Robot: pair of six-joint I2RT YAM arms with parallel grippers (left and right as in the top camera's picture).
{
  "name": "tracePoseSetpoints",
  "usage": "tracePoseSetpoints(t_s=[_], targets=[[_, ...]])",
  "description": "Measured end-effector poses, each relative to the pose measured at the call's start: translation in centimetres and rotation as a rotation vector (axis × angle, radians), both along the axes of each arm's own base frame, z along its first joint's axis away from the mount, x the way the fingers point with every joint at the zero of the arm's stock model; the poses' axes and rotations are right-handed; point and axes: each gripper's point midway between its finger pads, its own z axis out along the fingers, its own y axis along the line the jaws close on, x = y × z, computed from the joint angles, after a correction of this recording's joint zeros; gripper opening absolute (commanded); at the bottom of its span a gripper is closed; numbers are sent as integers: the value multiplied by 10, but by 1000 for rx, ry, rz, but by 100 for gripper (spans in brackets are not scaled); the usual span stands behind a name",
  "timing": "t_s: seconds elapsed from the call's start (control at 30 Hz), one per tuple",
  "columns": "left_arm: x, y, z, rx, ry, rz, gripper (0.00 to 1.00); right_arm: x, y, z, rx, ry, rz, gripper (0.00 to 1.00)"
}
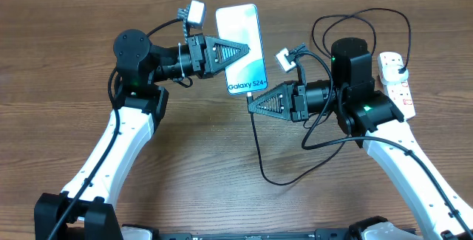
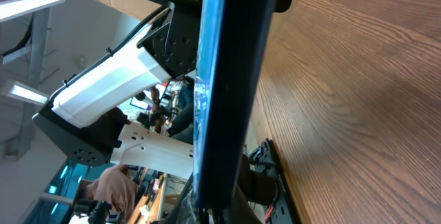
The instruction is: Plug charger to phone and switch on socket
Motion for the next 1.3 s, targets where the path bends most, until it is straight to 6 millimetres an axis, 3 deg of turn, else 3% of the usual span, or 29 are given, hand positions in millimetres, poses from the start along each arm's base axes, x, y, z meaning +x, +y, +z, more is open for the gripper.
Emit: tracePoseSetpoints(t_s=[1.3], targets=[[-5,-2,-1,18,-93,-23,4,2,2,-2,-14,35,-19,4]])
